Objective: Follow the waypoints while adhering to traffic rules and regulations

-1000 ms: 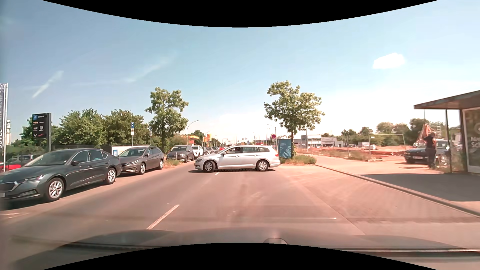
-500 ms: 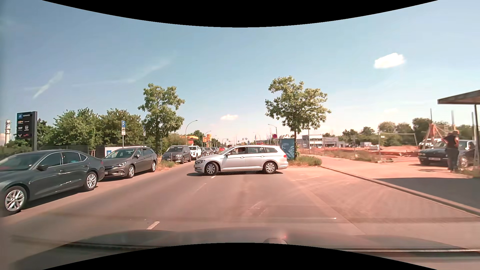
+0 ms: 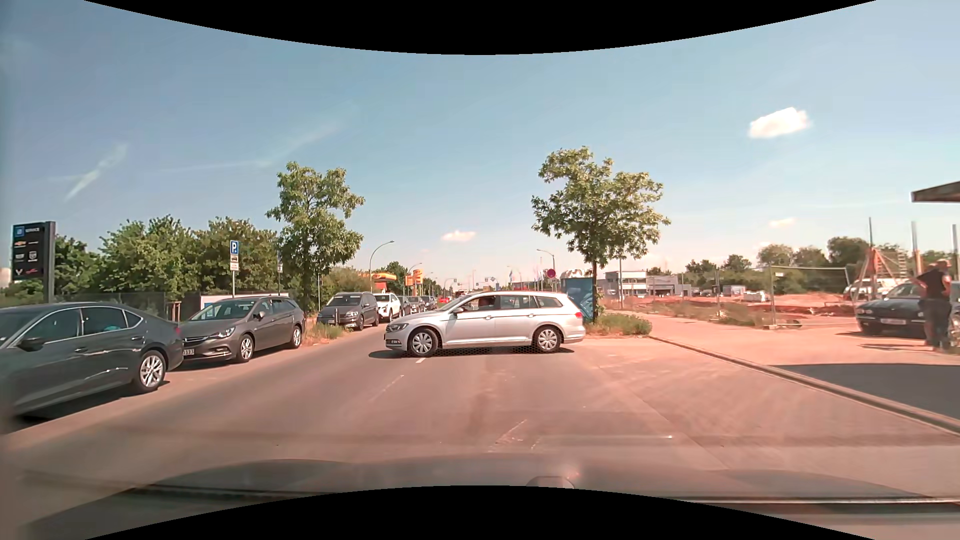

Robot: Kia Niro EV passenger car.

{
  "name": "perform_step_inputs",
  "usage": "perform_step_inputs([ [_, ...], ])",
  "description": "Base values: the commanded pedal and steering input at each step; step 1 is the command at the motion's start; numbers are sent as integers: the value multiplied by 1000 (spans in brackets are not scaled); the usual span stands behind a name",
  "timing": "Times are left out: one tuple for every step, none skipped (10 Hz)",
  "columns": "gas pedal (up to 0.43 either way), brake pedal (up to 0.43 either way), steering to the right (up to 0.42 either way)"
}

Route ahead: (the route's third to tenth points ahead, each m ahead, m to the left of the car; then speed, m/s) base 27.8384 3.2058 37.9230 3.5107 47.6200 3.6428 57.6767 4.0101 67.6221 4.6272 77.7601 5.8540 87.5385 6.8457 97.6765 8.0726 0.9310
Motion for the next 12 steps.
perform_step_inputs([
  [0, 232, -13],
  [0, 226, -12],
  [0, 213, -13],
  [0, 201, -13],
  [0, 195, -13],
  [0, 189, -13],
  [0, 189, -12],
  [0, 177, -13],
  [0, 165, -13],
  [0, 152, -13],
  [0, 152, -13],
  [0, 152, -13],
])
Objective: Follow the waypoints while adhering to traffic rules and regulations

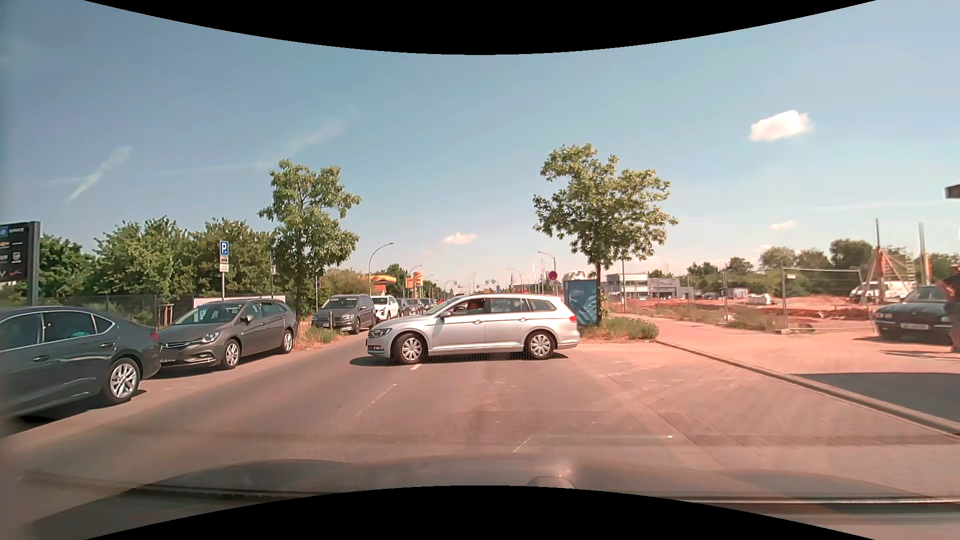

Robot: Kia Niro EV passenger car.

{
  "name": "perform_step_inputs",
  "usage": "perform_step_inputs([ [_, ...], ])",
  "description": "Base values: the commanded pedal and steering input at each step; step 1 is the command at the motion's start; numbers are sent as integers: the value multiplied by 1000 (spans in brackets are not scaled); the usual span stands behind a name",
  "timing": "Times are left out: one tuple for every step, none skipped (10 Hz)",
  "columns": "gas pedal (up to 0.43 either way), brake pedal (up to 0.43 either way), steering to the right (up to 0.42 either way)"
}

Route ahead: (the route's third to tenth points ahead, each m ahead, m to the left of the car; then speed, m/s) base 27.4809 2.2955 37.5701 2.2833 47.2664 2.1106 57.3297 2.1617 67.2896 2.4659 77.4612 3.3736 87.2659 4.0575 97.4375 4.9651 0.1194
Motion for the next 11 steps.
perform_step_inputs([
  [0, 146, -13],
  [0, 134, -13],
  [0, 140, -13],
  [0, 134, -13],
  [0, 140, -13],
  [0, 140, -13],
  [0, 134, -13],
  [0, 104, -13],
  [0, 61, -13],
  [0, 30, -13],
  [0, 12, -14],
])
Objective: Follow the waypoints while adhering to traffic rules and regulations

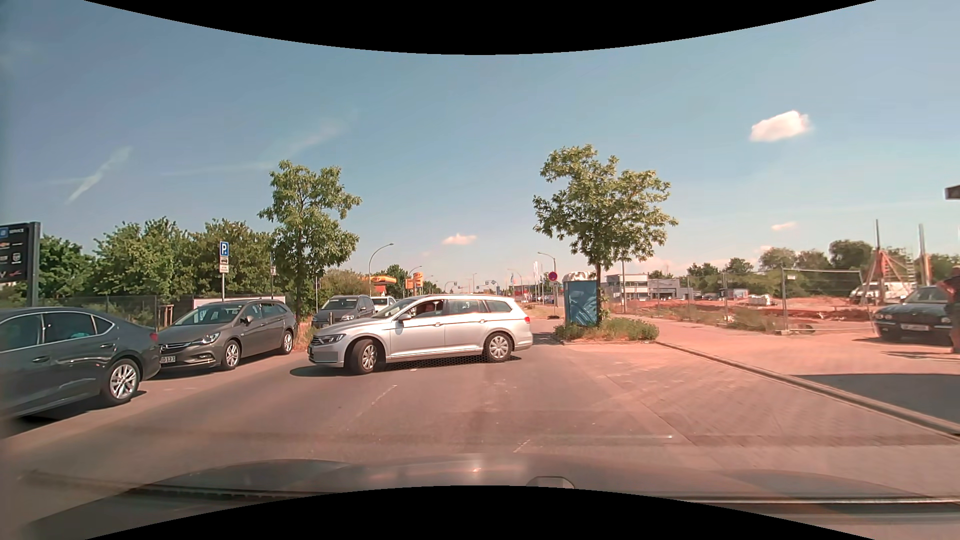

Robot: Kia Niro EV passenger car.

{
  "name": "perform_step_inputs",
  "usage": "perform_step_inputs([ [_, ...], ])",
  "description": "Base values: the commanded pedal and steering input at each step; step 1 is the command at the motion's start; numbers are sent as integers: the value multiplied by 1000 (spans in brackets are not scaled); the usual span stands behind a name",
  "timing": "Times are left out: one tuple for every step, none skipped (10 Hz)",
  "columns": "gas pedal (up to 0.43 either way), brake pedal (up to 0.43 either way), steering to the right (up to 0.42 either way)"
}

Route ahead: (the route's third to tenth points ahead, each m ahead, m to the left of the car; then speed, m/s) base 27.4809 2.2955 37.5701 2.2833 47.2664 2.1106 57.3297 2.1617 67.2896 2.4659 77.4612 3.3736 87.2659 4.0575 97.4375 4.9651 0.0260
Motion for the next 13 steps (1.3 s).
perform_step_inputs([
  [0, 6, -14],
  [0, 0, -14],
  [0, 0, -14],
  [0, 0, -15],
  [0, 0, -15],
  [0, 0, -15],
  [0, 0, -15],
  [0, 0, -15],
  [8, 0, -15],
  [110, 0, -15],
  [157, 0, -15],
  [189, 0, -15],
  [228, 0, -15],
])
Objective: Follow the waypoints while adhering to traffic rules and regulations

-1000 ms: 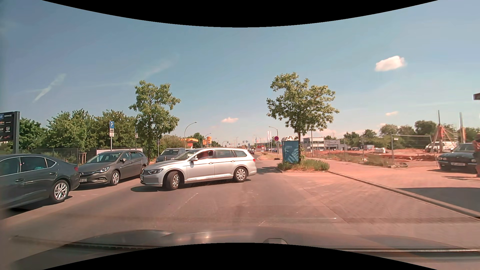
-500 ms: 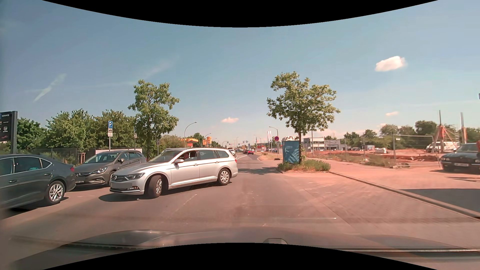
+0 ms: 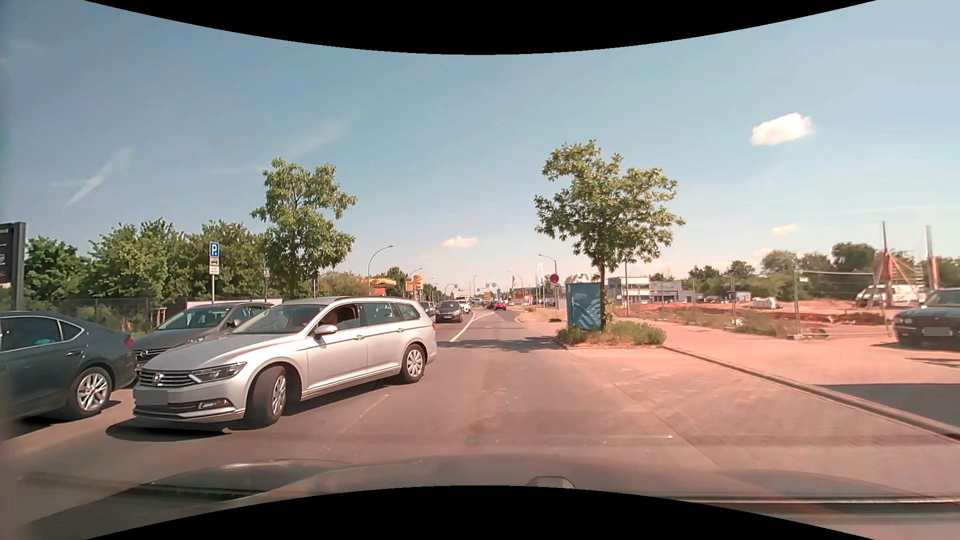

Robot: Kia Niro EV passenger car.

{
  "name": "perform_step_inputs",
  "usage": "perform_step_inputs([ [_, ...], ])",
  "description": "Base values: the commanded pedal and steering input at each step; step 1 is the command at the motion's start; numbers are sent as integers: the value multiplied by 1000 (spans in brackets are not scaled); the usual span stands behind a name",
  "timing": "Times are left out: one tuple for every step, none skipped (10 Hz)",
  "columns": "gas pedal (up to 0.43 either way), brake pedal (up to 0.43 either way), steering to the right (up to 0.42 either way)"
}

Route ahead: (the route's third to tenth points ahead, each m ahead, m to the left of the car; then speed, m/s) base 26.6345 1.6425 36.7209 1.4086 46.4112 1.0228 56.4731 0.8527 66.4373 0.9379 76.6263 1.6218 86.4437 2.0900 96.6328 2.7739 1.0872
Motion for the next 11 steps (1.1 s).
perform_step_inputs([
  [248, 0, -16],
  [280, 0, -16],
  [311, 0, -16],
  [339, 0, -16],
  [358, 0, -16],
  [378, 0, -16],
  [398, 0, -16],
  [409, 0, -16],
  [409, 0, -17],
  [421, 0, -18],
  [421, 0, -20],
])
